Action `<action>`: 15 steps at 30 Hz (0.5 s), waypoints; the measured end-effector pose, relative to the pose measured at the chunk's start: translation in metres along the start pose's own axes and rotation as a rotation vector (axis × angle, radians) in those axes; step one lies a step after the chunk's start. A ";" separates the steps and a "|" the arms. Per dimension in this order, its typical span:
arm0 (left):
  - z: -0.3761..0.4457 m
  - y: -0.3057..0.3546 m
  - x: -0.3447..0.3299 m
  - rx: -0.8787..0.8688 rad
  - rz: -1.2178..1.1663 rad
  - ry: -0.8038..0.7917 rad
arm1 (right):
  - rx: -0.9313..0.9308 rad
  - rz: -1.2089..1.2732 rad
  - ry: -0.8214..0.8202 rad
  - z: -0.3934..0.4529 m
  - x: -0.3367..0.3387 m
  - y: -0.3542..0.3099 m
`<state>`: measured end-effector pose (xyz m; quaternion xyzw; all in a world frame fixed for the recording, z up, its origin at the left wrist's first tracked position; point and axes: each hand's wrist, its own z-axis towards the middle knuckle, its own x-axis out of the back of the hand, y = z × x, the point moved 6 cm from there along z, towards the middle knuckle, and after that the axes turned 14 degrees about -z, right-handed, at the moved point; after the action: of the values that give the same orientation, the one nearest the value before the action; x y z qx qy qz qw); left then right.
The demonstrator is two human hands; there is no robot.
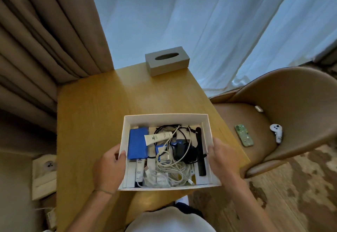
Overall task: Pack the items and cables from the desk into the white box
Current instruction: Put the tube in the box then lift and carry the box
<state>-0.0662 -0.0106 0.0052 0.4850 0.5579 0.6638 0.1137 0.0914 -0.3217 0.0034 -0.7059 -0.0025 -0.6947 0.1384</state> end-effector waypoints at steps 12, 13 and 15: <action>0.020 0.074 -0.057 -0.266 0.094 -0.303 | -0.516 -0.012 0.077 -0.115 0.042 0.062; 0.017 0.080 -0.064 -0.282 0.120 -0.330 | -0.559 -0.004 0.076 -0.127 0.043 0.069; 0.006 0.091 -0.080 -0.336 0.158 -0.385 | -0.639 0.014 0.083 -0.153 0.046 0.082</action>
<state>0.0140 -0.0943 0.0410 0.6189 0.3683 0.6493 0.2445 -0.0408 -0.4399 0.0328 -0.6845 0.2262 -0.6877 -0.0856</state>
